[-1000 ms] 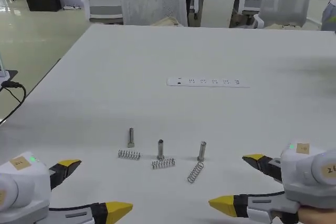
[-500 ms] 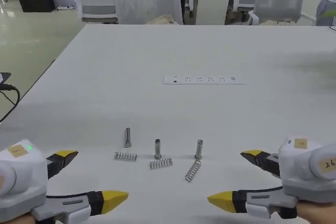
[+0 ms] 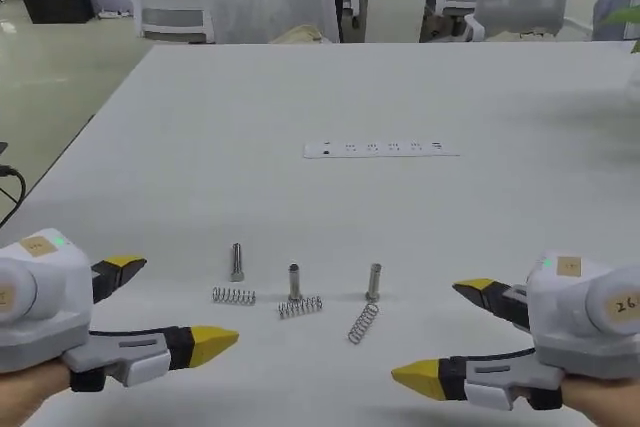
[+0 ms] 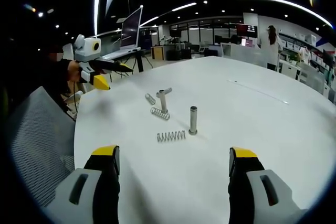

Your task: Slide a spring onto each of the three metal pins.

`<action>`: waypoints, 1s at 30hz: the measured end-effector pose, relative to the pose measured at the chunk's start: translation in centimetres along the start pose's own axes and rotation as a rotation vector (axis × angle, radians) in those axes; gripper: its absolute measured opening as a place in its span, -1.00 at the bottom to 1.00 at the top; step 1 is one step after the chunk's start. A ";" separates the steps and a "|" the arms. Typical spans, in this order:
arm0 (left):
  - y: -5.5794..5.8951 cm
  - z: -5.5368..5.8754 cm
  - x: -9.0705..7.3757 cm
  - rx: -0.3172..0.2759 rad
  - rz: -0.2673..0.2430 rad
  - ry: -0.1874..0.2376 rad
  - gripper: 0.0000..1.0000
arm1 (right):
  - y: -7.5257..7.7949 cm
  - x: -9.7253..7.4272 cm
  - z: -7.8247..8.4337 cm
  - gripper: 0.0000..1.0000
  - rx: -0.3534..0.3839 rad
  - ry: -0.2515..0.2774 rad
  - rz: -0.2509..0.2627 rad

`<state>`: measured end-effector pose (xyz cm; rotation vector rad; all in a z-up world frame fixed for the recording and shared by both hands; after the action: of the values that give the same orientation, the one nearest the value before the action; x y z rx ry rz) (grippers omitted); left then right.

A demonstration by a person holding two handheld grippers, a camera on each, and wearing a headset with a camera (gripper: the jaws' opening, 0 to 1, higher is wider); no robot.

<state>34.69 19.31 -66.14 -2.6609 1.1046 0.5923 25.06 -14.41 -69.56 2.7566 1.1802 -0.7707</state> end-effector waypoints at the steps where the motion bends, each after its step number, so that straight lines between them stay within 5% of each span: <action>1: -0.2 -0.1 0.2 0.001 0.001 -0.002 0.78 | 0.0 0.0 0.0 0.70 0.000 -0.001 0.000; 30: -2.8 -2.7 5.5 -0.001 -0.050 -0.044 0.58 | 0.1 0.1 0.3 0.70 0.014 0.006 -0.003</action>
<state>40.99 16.94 -66.06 -2.6541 1.0227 0.6392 25.10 -14.49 -69.87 2.7704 1.1844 -0.7745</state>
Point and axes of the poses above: the centre of the closed fingertips' face, and the gripper's own axes: x roughly forward along the fingers, y roughly to its right, z roughly out of its underside, the point moved 10 cm from there along -x, roughly backward along the fingers, and after that the axes turned 8 degrees about -z, right-handed, at the moved point
